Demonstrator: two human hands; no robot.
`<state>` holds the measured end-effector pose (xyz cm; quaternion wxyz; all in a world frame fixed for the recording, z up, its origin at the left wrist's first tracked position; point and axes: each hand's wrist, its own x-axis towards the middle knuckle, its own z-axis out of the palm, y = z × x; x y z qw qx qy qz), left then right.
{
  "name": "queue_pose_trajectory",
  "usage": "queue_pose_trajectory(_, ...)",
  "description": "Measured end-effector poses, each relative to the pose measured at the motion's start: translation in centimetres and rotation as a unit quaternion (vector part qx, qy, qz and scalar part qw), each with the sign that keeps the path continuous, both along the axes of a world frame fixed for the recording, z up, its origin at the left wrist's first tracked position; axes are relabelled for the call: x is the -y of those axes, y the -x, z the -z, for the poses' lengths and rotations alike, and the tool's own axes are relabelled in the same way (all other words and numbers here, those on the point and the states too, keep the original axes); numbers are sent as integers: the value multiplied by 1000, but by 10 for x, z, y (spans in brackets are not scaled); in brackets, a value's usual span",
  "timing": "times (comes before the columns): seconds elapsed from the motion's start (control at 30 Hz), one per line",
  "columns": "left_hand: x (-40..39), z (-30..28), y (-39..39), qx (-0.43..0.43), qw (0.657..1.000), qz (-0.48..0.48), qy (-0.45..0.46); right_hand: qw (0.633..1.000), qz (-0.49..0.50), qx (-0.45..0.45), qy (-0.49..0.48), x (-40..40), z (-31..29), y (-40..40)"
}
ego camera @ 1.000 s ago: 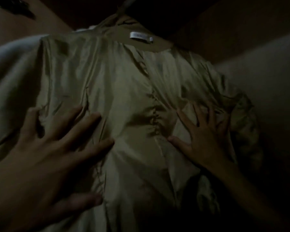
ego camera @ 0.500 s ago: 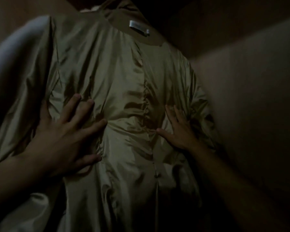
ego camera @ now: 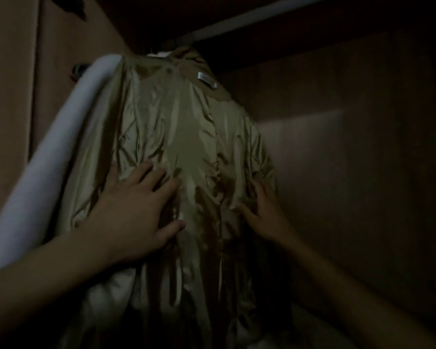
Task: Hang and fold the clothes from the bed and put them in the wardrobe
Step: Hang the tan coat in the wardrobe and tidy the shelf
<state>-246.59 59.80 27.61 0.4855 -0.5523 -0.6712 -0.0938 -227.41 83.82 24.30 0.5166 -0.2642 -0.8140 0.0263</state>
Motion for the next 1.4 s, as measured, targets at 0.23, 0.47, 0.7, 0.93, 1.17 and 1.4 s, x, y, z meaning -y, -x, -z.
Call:
queue_pose_trajectory(0.23, 51, 29, -26, 126, 981, 149, 14, 994, 107, 28, 2, 132, 29, -58)
queue_pose_trajectory(0.47, 107, 69, -42, 202, 948, 234, 75, 974, 190, 113, 37, 262, 54, -97)
queue_pose_trajectory(0.7, 170, 68, -77, 211, 939, 261, 76, 956, 240, 166, 17, 369, 54, -139)
queue_pose_trajectory(0.93, 237, 87, -122, 220, 935, 254, 117, 948, 252, 192, 38, 456, 73, -193)
queue_pose_trajectory(1.17, 315, 109, -167, 203, 934, 248, 155, 943, 251, 213, 49, 537, 97, -237)
queue_pose_trajectory(1.4, 350, 126, -187, 209, 911, 307, 179, 929, 286, 220, 74, 614, 101, -260)
